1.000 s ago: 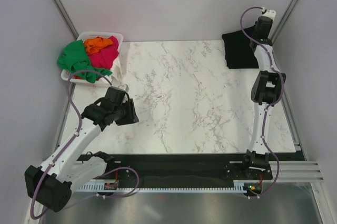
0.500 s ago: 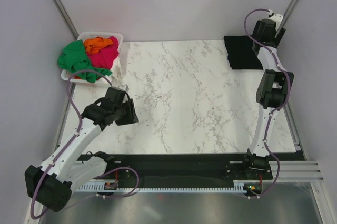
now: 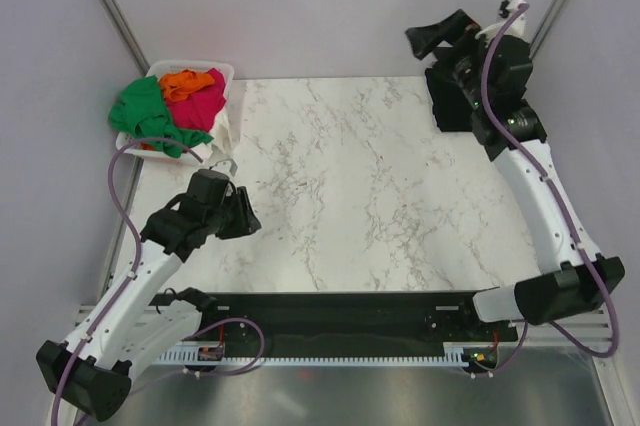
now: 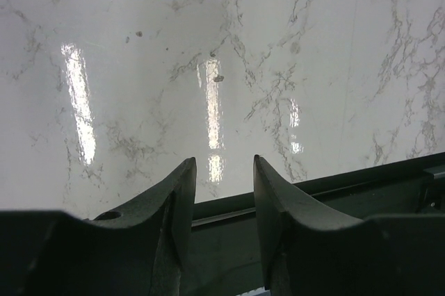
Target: Fold and stack the t-shirts
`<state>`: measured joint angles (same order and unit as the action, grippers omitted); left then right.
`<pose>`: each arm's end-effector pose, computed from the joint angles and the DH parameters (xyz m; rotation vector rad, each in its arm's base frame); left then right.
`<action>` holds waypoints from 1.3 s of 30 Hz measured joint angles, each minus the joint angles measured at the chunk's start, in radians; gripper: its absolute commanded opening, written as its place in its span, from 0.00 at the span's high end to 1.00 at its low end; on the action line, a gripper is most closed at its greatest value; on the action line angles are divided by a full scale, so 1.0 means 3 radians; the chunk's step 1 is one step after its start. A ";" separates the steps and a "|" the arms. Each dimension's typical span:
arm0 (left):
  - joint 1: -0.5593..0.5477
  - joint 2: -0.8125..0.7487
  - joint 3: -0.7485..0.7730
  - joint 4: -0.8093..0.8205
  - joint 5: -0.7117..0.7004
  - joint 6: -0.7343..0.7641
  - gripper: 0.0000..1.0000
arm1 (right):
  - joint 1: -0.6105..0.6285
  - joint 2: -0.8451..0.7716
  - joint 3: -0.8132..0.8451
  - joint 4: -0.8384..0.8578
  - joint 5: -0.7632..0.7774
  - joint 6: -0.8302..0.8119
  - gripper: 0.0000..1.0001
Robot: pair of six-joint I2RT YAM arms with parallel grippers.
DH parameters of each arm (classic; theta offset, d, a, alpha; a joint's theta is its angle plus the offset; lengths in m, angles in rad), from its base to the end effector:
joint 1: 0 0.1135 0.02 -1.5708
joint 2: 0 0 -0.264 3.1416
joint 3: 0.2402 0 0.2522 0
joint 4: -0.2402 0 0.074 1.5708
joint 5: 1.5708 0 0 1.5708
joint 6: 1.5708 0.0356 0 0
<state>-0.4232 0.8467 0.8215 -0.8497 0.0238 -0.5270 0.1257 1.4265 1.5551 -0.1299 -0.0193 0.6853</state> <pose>0.1471 -0.0672 0.2810 -0.1188 2.4948 -0.4408 0.3242 0.0417 0.4655 0.4296 1.5512 0.6484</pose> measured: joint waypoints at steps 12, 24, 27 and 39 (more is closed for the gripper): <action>0.0000 -0.0085 0.0000 0.0000 -0.0090 -0.0013 0.54 | 0.1540 -0.0955 0.0777 -0.0379 -0.0395 0.1589 0.02; 0.0000 0.0144 0.0295 -0.0050 -0.0406 -0.0023 0.53 | 0.1539 -0.1152 0.1527 -0.0636 -0.0473 0.1912 0.02; 0.0000 0.0261 0.0566 -0.0055 -0.0488 -0.0011 0.53 | 0.1539 -0.1136 0.1432 -0.0678 -0.0486 0.1954 0.02; 0.0000 0.0231 0.1010 -0.0055 -0.0875 0.0120 0.46 | 0.1539 -0.1197 0.1288 -0.0730 -0.0465 0.2022 0.02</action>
<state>-0.4232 0.9161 1.1244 -0.8661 -0.2386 -0.4911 0.5873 1.0676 1.9415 -0.3489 -0.1589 1.2919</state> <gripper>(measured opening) 0.554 0.982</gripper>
